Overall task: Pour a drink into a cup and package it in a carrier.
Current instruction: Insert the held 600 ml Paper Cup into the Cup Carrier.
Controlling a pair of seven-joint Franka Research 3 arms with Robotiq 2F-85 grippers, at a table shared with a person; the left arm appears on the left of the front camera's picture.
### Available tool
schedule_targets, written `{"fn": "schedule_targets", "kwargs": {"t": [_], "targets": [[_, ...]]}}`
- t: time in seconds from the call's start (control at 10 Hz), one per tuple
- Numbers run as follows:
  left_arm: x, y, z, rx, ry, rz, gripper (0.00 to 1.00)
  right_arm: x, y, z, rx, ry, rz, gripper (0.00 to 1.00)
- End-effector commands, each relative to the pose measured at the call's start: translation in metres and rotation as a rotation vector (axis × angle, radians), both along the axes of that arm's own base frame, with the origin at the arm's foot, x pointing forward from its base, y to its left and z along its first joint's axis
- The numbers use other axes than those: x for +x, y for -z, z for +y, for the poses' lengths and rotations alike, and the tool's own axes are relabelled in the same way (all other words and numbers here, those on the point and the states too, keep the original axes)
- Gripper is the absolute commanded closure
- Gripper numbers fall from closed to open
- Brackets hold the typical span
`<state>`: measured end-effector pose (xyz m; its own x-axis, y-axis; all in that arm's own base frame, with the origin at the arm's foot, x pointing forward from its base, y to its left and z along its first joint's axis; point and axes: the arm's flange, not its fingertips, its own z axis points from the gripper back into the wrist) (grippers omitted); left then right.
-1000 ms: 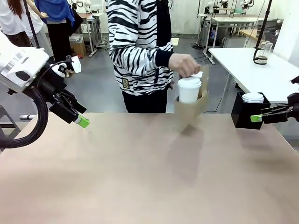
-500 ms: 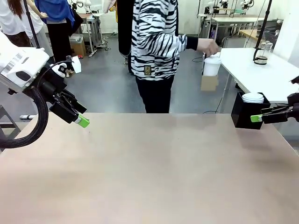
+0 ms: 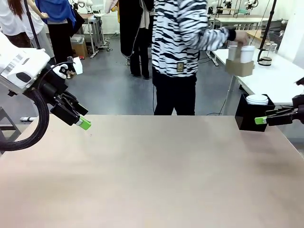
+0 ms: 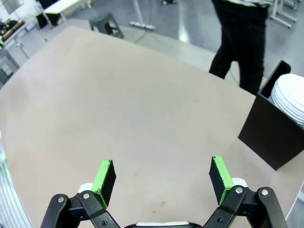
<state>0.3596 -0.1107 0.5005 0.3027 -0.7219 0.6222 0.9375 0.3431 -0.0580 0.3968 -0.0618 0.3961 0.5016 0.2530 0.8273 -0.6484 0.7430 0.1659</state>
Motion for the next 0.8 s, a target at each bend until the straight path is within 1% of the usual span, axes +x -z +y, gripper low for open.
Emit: {"fn": "schedule_targets", "kwargs": {"t": [0.0,0.7], "targets": [[0.0007,-0.0005,-0.0021,-0.025,-0.008,0.001,0.00,-0.0019,0.0021,-0.0032,0.003,-0.010,-0.006,0.00],[0.0007,-0.0005,-0.0021,-0.025,-0.008,0.001,0.00,-0.0019,0.0021,-0.0032,0.003,-0.010,-0.006,0.00]]}}
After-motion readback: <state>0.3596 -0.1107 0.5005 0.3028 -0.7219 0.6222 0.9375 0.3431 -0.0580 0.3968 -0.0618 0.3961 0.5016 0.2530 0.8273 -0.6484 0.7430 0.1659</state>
